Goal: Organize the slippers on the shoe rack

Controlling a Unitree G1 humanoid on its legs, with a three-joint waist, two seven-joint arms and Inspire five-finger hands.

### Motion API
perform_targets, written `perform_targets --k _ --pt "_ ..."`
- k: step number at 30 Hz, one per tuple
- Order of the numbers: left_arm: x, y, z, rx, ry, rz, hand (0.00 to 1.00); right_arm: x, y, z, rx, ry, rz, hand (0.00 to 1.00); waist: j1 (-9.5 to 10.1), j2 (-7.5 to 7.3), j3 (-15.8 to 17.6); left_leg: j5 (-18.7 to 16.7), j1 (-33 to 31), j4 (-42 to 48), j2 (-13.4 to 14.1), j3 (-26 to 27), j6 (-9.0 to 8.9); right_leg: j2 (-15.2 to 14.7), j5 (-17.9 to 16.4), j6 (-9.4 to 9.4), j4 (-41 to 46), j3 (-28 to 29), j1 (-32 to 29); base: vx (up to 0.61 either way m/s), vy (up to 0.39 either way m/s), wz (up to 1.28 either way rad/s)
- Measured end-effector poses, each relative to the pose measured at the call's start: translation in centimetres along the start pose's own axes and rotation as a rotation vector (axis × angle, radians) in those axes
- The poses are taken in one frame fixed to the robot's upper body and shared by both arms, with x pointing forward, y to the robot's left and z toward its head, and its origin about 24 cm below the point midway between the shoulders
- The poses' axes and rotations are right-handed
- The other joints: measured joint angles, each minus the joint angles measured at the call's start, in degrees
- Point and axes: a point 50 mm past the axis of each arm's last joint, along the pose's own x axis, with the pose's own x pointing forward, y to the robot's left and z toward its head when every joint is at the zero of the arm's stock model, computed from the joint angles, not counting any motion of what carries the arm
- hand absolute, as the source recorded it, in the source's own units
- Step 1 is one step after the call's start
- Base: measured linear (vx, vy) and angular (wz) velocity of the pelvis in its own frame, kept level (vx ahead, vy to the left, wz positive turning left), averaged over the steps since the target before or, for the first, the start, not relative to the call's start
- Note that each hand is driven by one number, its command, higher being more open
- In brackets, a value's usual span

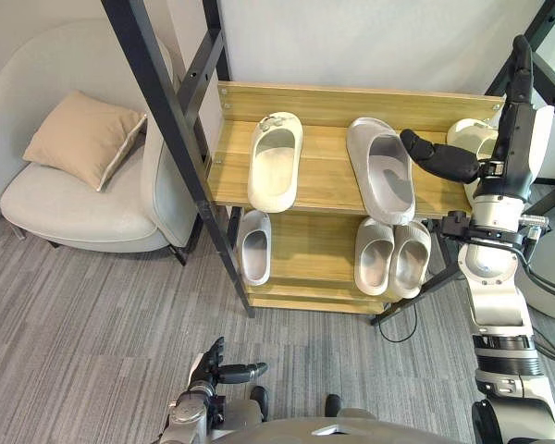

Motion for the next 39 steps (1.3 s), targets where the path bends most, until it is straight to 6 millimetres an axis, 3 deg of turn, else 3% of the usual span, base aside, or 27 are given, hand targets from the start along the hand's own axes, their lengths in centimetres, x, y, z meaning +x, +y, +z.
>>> perform_targets --k 17,29,39 --pt "-0.1 0.3 -0.1 0.006 0.003 0.006 1.00 -0.7 0.2 -1.7 -0.053 0.088 0.031 1.00 0.12 -0.98 -0.75 1.38 -0.23 -1.34 -0.10 -0.76 -0.43 0.00 0.00 0.04 -0.54 -0.30 -0.34 -0.01 -0.004 0.02" --pt "0.0 0.4 0.0 0.005 -0.004 0.007 1.00 -1.3 0.7 -4.6 -0.070 0.223 0.093 1.00 0.58 -1.37 -0.86 1.42 -0.75 -1.41 -0.28 -0.98 -0.37 -0.13 0.07 0.14 -0.58 -0.33 -0.79 0.00 0.000 0.00" --pt "0.0 0.5 0.4 0.006 -0.019 0.007 1.00 0.6 2.0 -4.8 -0.034 0.240 0.128 1.00 1.04 -1.62 -0.17 1.44 -1.12 -1.40 -0.46 -1.15 -0.33 -0.29 0.07 0.14 -0.80 -0.43 -1.06 0.00 0.000 0.00"
